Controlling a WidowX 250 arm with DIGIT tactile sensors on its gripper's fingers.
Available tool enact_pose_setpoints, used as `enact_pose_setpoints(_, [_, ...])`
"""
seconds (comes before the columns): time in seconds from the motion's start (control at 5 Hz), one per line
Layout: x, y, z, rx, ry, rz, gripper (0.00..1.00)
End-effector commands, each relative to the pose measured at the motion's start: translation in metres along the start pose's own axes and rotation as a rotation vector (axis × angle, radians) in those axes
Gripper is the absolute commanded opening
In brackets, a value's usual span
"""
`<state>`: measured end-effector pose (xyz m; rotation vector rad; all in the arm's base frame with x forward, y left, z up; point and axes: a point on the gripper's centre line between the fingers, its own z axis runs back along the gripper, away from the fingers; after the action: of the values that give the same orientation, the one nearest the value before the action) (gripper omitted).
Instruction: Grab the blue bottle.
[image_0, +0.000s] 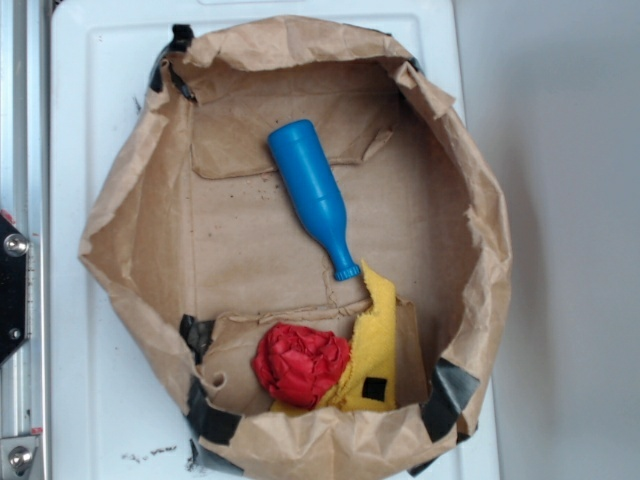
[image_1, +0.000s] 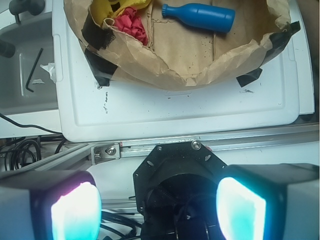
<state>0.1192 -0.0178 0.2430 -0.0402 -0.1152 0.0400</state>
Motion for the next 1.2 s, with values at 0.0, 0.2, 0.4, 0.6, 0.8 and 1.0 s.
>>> enact_pose_setpoints(0.0, [0.0,0.0,0.0,0.0,0.0,0.0,1.0])
enact_pose_setpoints(0.2, [0.041,-0.017,-0.005,-0.027,-0.051,-0.044,1.0])
enact_pose_setpoints(0.4, [0.084,-0.025,-0.027,-0.071,-0.103,-0.191,1.0])
enact_pose_setpoints(0.6, [0.116,-0.023,-0.054,-0.141,-0.144,-0.437,1.0])
enact_pose_setpoints(0.8, [0.143,-0.024,-0.074,-0.091,-0.214,-0.616,1.0])
enact_pose_setpoints(1.0, [0.171,-0.01,-0.098,-0.051,-0.196,-0.564,1.0])
